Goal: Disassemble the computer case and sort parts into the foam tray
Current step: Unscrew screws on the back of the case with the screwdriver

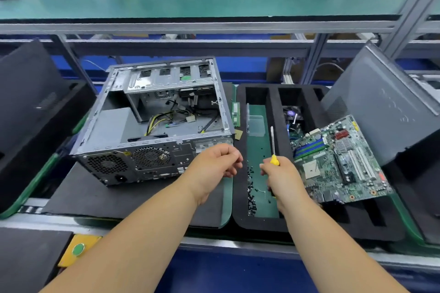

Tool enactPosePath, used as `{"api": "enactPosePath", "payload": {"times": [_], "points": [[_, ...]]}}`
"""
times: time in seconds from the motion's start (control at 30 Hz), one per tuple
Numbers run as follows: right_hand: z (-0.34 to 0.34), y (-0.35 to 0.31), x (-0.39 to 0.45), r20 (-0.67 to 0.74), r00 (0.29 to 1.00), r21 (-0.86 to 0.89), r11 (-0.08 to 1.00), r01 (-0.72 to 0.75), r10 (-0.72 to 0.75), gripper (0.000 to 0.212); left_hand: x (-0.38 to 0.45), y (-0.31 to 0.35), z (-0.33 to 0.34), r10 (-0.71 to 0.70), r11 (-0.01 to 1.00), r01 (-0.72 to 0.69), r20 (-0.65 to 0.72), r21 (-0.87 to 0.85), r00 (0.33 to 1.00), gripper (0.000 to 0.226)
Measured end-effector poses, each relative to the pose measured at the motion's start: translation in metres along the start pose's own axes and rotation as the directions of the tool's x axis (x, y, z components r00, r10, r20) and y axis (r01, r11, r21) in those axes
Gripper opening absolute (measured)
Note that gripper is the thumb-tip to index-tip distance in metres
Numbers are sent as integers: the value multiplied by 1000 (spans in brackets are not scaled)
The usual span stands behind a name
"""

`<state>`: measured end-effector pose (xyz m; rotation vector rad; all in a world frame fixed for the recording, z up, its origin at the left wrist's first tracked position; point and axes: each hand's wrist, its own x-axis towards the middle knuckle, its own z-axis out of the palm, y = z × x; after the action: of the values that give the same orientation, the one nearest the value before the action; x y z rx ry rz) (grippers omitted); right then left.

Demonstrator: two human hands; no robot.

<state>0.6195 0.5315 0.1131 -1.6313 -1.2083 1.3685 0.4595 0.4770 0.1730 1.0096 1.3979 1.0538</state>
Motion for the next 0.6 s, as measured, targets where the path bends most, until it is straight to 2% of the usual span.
{"api": "enactPosePath", "payload": {"times": [0.23, 0.3, 0.4, 0.47, 0.53, 0.6], "points": [[36, -17, -21, 143, 989, 17, 999, 36, -38, 7, -17, 14, -31, 80, 996, -76, -97, 39, 992, 23], [47, -19, -31, 162, 986, -3, 999, 36, -35, 3, -21, 16, -47, 114, 991, -104, -118, 88, 986, 21], [65, -21, -44, 206, 978, -46, 998, 49, -38, 12, -26, 20, -76, 211, 966, -185, -138, 178, 968, 19], [79, -21, -53, 220, 975, -101, 994, 52, -29, 18, -28, 20, -103, 315, 905, -255, -133, 342, 940, 20], [95, -18, -66, 201, 980, -131, 991, 26, 1, 20, -27, 20, -135, 413, 785, -284, -125, 551, 902, 17], [113, -13, -78, 169, 985, -135, 991, -19, 42, 23, -26, 18, -169, 461, 671, -272, -100, 690, 882, 12]]}}
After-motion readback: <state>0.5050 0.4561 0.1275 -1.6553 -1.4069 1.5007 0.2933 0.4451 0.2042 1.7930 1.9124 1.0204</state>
